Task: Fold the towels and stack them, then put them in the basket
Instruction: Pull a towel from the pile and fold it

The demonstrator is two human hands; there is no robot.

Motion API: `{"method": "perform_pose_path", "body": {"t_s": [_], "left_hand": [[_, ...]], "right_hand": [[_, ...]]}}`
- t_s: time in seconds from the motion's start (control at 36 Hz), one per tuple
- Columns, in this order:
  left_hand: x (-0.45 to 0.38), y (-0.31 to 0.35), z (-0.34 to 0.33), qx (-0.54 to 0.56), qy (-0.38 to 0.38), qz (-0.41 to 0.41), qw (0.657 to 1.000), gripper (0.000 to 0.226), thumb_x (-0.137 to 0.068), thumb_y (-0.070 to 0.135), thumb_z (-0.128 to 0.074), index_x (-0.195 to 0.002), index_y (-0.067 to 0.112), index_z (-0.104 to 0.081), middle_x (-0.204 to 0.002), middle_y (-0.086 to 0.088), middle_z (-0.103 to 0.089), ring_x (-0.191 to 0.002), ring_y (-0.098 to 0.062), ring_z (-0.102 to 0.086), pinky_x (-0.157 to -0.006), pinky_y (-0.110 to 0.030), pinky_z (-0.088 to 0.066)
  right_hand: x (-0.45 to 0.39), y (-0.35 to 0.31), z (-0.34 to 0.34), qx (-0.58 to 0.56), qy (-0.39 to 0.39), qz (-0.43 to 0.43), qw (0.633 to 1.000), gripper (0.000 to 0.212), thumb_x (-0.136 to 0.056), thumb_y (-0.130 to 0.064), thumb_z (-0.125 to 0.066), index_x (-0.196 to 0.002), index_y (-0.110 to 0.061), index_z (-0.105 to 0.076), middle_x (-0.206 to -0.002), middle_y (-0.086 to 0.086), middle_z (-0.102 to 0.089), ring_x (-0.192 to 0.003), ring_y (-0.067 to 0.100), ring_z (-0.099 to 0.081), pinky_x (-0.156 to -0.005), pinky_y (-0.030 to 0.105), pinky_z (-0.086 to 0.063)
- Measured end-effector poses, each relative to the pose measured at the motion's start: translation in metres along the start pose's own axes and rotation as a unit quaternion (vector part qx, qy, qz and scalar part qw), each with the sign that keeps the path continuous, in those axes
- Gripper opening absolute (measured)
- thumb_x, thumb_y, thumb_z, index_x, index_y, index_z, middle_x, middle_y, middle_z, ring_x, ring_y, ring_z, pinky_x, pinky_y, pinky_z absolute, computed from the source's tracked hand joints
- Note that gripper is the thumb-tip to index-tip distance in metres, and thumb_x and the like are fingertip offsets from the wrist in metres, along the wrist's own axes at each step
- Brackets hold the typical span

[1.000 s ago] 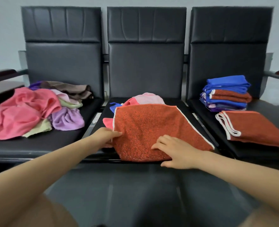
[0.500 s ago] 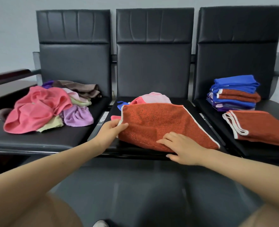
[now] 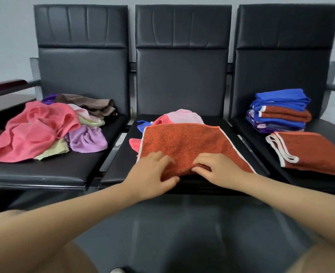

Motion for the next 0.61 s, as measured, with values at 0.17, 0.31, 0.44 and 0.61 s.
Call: {"method": "perform_pose_path", "body": {"t_s": [0.17, 0.31, 0.44, 0.61], "left_hand": [[-0.026, 0.003, -0.016, -0.079, -0.022, 0.005, 0.997, 0.023, -0.097, 0.032, -0.045, -0.105, 0.013, -0.057, -0.108, -0.003, -0.06, -0.104, -0.025, -0.057, -0.078, -0.034, -0.043], [-0.047, -0.017, 0.007, -0.03, 0.049, 0.013, 0.998, 0.022, -0.097, 0.033, -0.046, -0.101, 0.016, -0.059, -0.097, -0.002, -0.067, -0.092, -0.026, -0.061, -0.066, -0.035, -0.041], [-0.051, -0.039, 0.027, -0.081, 0.025, 0.019, 0.996, 0.028, -0.094, 0.044, -0.051, -0.088, 0.018, -0.059, -0.085, -0.004, -0.065, -0.084, -0.027, -0.059, -0.062, -0.034, -0.036], [-0.045, -0.066, 0.037, 0.021, 0.015, 0.067, 0.997, 0.047, -0.083, 0.057, -0.042, -0.075, 0.015, -0.059, -0.072, 0.001, -0.06, -0.071, -0.022, -0.055, -0.067, -0.037, -0.045]], "right_hand": [[-0.01, 0.011, 0.008, -0.009, 0.006, -0.023, 1.0, 0.033, -0.089, -0.045, -0.05, -0.094, -0.019, -0.069, -0.087, -0.012, -0.062, -0.085, 0.01, -0.06, -0.077, 0.034, -0.049], [-0.008, 0.033, 0.008, 0.1, -0.086, -0.068, 0.989, 0.021, -0.092, -0.032, -0.062, -0.1, -0.013, -0.064, -0.097, 0.0, -0.065, -0.095, 0.022, -0.059, -0.082, 0.037, -0.045], [-0.001, 0.067, 0.041, 0.034, -0.04, -0.172, 0.984, 0.015, -0.09, -0.025, -0.066, -0.092, -0.011, -0.072, -0.084, 0.004, -0.071, -0.083, 0.023, -0.063, -0.082, 0.038, -0.048], [0.023, 0.081, 0.07, -0.078, -0.015, -0.242, 0.967, 0.02, -0.092, -0.022, -0.065, -0.083, -0.005, -0.072, -0.07, 0.01, -0.064, -0.064, 0.007, -0.054, -0.07, 0.012, -0.037]]}}
Point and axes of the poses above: each hand's wrist, its own x-axis away from the middle knuckle, its own z-axis out of the back of the hand, y = z × x, the point moved 4 cm from there along -x, towards the middle knuckle
